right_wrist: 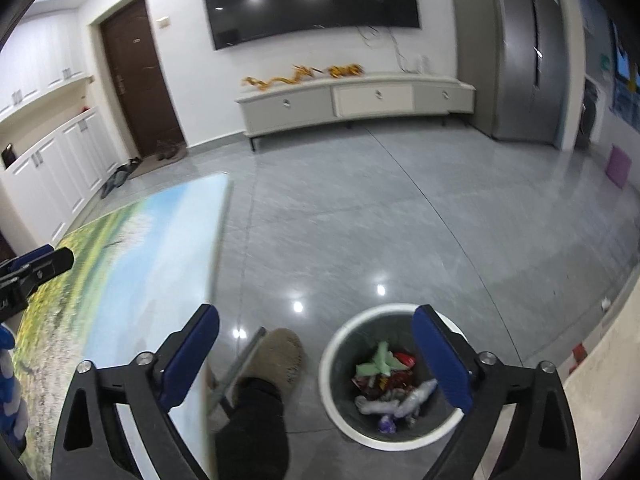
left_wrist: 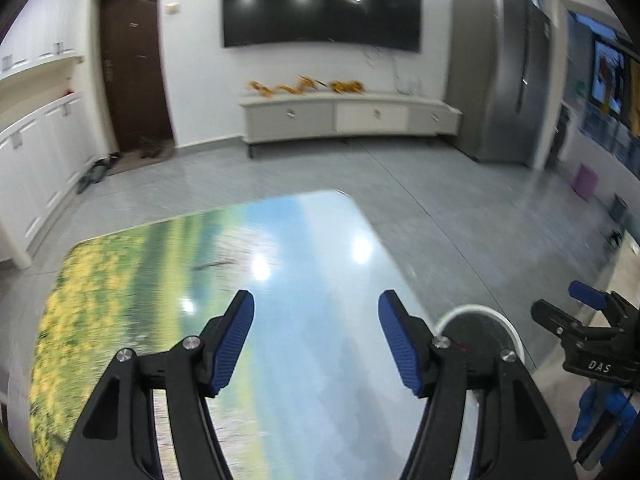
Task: Collect trash
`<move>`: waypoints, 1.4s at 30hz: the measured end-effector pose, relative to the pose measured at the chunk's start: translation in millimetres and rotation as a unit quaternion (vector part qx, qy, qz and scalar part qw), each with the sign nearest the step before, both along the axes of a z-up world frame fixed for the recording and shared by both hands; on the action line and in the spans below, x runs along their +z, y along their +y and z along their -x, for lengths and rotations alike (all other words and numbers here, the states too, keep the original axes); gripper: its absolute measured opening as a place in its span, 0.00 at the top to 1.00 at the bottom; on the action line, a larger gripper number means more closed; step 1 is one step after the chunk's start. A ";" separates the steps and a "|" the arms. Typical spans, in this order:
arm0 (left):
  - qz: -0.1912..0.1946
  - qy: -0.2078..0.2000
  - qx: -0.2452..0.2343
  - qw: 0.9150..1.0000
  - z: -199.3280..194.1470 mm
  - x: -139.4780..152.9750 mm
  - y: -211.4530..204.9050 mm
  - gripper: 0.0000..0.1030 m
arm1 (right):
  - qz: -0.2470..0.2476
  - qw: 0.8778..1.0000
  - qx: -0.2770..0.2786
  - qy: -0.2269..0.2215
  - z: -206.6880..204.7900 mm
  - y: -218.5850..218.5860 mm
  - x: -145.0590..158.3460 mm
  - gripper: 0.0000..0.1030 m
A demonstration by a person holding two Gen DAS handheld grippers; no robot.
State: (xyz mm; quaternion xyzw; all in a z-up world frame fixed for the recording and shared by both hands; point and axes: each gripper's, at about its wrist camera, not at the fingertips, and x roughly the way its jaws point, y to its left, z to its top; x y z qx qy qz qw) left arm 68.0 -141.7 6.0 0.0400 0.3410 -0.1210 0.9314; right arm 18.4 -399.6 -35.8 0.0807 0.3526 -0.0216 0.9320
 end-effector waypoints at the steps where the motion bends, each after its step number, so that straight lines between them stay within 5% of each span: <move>1: 0.003 -0.007 0.009 1.000 2.2 4.4 11.4 0.34 | 0.005 1.000 0.005 -0.007 0.7 9.0 4.7 0.00; 8: 0.009 -0.058 0.072 0.996 29.4 23.8 79.5 0.16 | 0.035 0.997 0.036 -0.054 -0.1 66.7 33.2 0.00; 23: 0.006 -0.099 0.152 0.983 59.3 35.2 159.7 0.10 | 0.047 0.992 0.067 -0.093 -10.7 151.8 49.8 0.00; 27: 0.002 -0.113 0.168 0.979 65.3 35.9 168.8 0.01 | 0.053 0.992 0.061 -0.097 -10.4 158.3 48.5 0.00; 42: 0.016 -0.124 0.197 0.972 69.7 34.8 176.6 0.00 | 0.048 0.994 0.037 -0.096 -8.1 142.4 41.6 0.00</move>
